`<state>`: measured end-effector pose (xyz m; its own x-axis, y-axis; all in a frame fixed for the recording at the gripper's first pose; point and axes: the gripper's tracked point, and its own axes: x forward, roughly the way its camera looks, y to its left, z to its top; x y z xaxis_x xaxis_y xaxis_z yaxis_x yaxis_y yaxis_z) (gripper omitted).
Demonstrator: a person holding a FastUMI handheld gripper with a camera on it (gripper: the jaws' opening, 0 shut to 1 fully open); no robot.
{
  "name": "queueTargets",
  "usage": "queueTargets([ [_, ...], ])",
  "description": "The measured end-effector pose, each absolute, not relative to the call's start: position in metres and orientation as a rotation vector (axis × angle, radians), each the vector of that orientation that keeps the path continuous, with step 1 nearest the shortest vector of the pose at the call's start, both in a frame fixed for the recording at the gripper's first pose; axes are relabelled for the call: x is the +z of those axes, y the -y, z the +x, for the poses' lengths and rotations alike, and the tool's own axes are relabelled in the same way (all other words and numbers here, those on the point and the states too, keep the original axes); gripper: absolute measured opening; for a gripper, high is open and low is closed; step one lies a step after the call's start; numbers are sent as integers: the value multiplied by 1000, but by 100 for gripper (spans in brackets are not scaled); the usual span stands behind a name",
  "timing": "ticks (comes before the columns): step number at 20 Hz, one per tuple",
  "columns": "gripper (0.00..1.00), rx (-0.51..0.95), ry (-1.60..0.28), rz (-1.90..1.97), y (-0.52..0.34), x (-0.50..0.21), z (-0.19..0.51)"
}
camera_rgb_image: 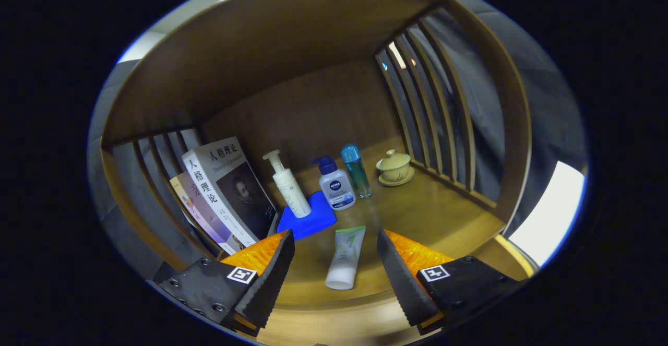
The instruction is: Pull open the drawer, take out the items inside it, and place them on the countertop above the cabinet.
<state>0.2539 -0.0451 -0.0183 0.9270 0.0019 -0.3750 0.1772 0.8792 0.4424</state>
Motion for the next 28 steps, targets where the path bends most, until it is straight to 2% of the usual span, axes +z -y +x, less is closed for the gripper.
queueTargets([
  [15, 98, -135, -226, 245, 41, -2, 103],
  [20, 98, -169, -216, 231, 34, -19, 65],
  [28, 98, -136, -252, 170, -6, -55, 29],
])
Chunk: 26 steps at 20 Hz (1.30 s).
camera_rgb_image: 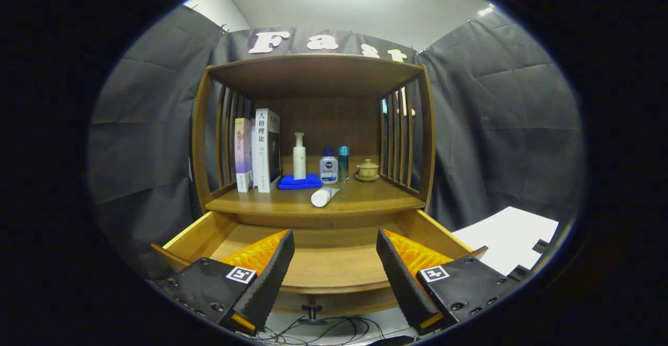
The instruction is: Pull open the drawer, take out the items inside it, and place them on the countertop above the cabinet.
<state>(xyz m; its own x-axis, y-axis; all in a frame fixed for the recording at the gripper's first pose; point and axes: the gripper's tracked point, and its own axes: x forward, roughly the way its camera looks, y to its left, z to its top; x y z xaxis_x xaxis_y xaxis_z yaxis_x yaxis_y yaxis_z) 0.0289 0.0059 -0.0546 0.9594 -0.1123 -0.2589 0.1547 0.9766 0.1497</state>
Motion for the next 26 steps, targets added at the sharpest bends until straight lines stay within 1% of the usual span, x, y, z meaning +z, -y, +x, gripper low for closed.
queueTargets([
  [8, 99, -136, -272, 129, -23, -94, -6],
  [12, 100, -99, -285, 120, -33, -116, -14],
  [20, 100, -22, -332, 104, -58, -160, -11],
  [24, 100, -25, -311, 102, -53, -166, -6],
  [26, 99, -54, -299, 111, -46, -165, -3],
])
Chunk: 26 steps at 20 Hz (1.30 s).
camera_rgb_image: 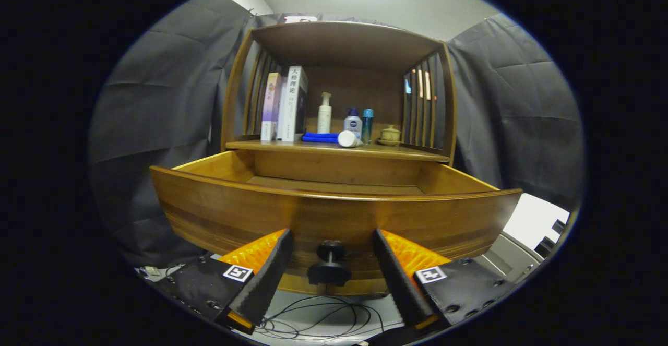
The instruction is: Pull open the drawer, take out the items inside it, and place them on the countertop above the cabinet.
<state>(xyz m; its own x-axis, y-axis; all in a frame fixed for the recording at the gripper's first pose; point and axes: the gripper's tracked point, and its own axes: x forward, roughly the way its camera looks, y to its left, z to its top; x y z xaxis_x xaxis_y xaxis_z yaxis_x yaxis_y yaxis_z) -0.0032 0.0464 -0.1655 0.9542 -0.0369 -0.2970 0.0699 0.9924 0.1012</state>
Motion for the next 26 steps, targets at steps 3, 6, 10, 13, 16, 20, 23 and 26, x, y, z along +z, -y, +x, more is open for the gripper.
queueTargets([
  [3, 96, -55, -288, 103, -47, -165, -2],
  [6, 97, -43, -294, 117, -46, -166, 2],
  [10, 98, -24, -282, 134, -40, -168, 21],
  [13, 97, -28, -289, 129, -40, -167, 32],
  [16, 97, -26, -301, 138, -40, -168, 50],
  [20, 97, -28, -308, 149, -40, -168, 78],
  [23, 97, -34, -292, 161, -38, -166, 93],
  [26, 97, -37, -288, 158, -39, -169, 100],
])
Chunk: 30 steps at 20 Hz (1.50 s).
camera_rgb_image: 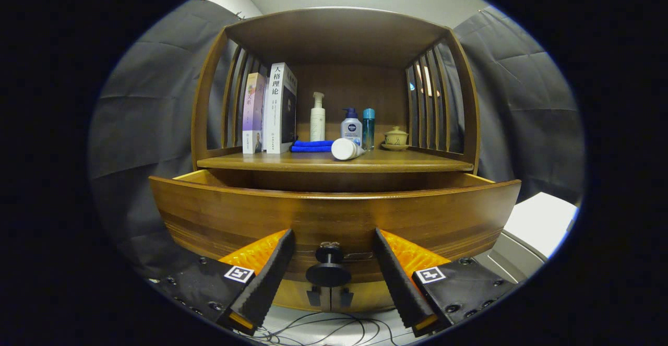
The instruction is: Pull open the drawer, take out the items inside it, and place them on the countertop above the cabinet.
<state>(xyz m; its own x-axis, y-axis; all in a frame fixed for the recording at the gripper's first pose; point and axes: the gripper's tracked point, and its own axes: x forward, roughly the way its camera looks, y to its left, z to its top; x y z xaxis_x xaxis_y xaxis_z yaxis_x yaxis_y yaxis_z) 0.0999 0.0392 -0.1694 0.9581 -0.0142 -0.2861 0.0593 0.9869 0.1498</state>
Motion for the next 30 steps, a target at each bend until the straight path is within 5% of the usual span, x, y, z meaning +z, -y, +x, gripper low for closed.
queueTargets([
  [30, 96, -17, -277, 117, -34, -182, 203],
])
